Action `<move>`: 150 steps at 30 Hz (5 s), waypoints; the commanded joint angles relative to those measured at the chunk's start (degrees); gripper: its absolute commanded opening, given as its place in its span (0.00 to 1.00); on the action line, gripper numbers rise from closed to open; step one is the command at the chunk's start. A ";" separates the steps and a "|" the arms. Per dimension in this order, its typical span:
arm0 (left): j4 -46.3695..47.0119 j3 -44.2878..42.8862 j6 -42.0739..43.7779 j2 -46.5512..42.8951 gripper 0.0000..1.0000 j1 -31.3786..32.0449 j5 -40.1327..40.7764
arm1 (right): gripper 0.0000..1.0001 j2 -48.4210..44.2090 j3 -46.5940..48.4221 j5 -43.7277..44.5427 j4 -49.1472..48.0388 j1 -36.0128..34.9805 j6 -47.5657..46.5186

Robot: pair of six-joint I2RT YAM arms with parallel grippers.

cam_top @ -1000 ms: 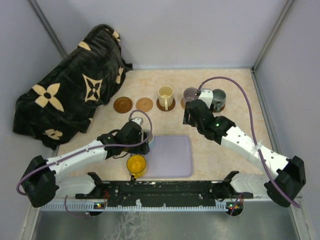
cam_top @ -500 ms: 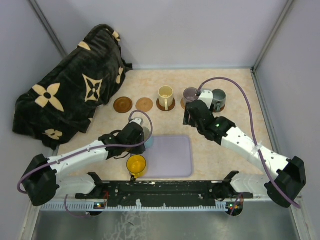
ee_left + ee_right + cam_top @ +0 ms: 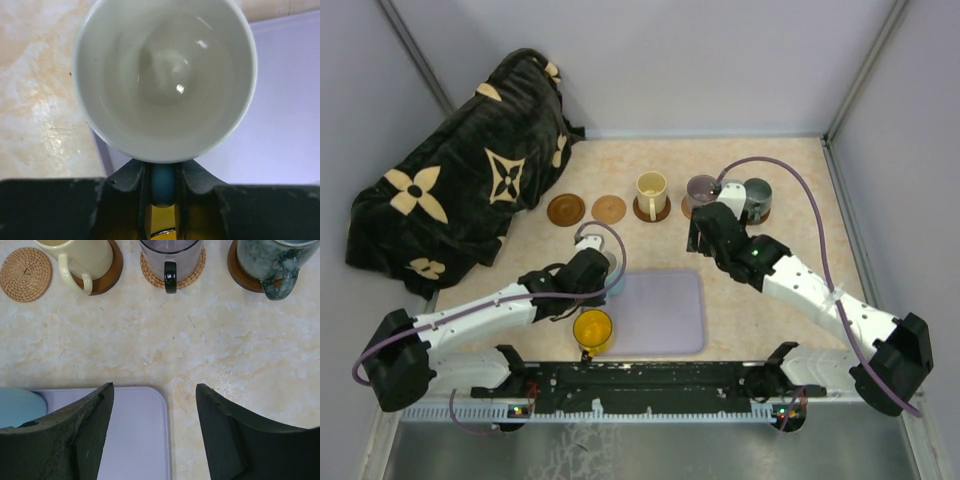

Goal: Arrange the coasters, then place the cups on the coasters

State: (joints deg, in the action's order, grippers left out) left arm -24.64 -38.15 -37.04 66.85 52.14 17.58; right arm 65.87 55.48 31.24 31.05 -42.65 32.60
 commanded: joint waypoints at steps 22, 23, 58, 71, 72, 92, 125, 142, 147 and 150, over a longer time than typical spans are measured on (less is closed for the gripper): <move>12.07 -26.10 16.56 21.85 0.00 -13.60 15.36 | 0.66 -11.24 -7.26 5.27 -2.39 -0.24 -0.31; 13.78 -26.05 17.36 22.32 0.00 -13.78 16.32 | 0.66 -11.81 -7.98 5.25 -2.96 -0.18 -0.48; 24.53 -32.45 19.26 36.14 0.00 -18.74 10.70 | 0.65 -10.20 -8.29 5.20 -3.40 0.19 -0.52; 21.30 -34.20 18.48 37.88 0.00 -18.74 10.75 | 0.65 -10.23 -8.70 4.81 -3.31 0.20 -0.36; 20.91 -34.48 18.40 38.03 0.00 -18.74 10.86 | 0.65 -10.23 -8.75 4.79 -3.36 0.19 -0.40; 20.69 -34.29 18.36 38.79 0.00 -18.74 12.79 | 0.65 -9.25 -9.28 3.19 -4.27 0.23 -0.42; 26.03 -32.01 18.23 37.39 0.00 -18.74 12.77 | 0.65 -3.21 -8.46 -1.70 -7.61 0.29 -0.71; 24.39 -31.79 16.37 37.46 0.00 -18.65 12.12 | 0.65 -3.37 -9.33 -2.76 -8.04 0.25 0.06; 22.86 -32.19 16.00 38.03 0.00 -18.65 12.36 | 0.65 -3.28 -9.43 -3.01 -8.19 0.24 0.18; 22.02 -32.42 15.65 38.24 0.04 -18.65 12.45 | 0.65 -3.21 -9.43 -3.25 -8.15 0.28 0.25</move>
State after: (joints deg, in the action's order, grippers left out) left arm -4.19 -69.60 -20.16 106.98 33.39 28.95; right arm 62.54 46.11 28.27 25.67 -42.59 32.18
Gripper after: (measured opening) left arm 0.235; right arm 0.647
